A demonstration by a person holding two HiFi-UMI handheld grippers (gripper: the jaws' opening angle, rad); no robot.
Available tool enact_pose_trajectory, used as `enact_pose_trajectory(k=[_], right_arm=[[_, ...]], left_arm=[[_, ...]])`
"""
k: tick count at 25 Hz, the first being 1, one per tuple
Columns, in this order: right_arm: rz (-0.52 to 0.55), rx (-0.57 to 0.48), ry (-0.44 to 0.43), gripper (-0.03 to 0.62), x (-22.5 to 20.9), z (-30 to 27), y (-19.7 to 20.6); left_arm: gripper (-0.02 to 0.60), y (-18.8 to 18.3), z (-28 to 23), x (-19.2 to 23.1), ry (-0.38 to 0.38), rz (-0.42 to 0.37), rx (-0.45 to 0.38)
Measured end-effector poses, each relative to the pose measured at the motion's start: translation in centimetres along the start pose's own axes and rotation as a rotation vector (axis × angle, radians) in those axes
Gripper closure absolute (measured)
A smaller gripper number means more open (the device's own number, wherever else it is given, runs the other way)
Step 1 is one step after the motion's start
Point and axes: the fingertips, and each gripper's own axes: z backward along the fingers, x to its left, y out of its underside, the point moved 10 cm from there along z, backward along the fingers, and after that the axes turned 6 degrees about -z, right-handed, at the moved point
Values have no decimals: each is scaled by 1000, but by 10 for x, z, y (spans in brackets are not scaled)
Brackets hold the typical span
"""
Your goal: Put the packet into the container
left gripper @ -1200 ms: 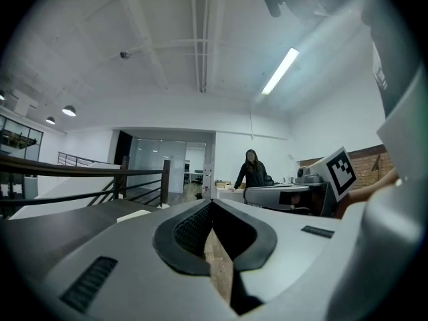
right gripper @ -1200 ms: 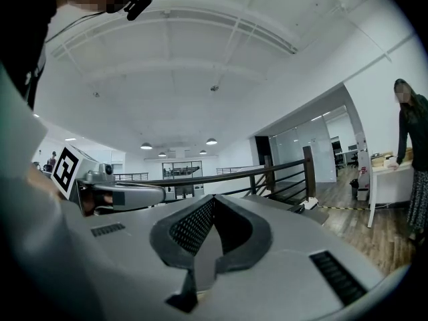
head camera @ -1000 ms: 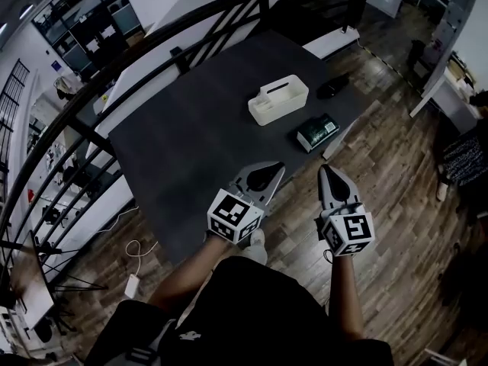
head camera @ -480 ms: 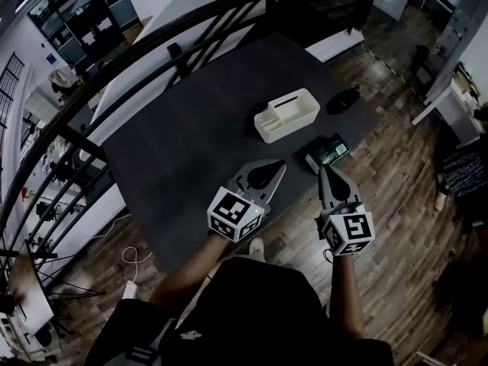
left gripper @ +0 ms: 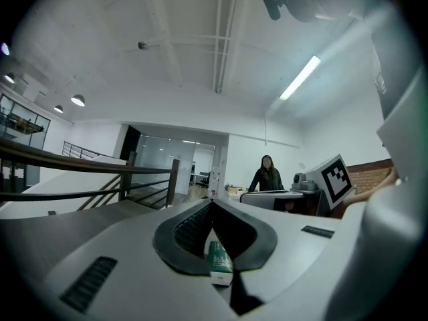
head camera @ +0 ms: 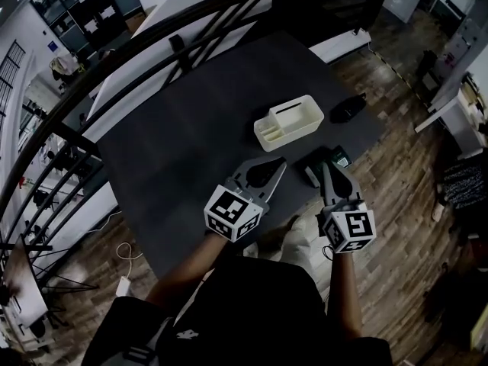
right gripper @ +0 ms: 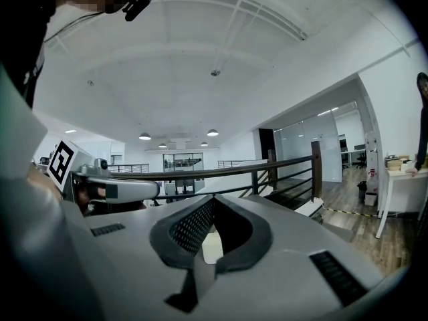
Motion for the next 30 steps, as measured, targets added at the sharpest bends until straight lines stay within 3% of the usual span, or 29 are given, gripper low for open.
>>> enact_pose_trajectory(k=[6, 13, 20, 30], right_arm=[[0, 6, -85, 591, -42, -32, -13], [52, 69, -247, 591, -88, -77, -29], [139, 205, -445, 591, -106, -111, -26], [382, 468, -740, 589, -121, -126, -8]], left_arm=[[577, -4, -36, 12, -71, -20, 5], [577, -9, -68, 24, -194, -21, -3], [577, -5, -77, 34, -304, -9, 18], [577, 9, -81, 28, -418, 14, 43]])
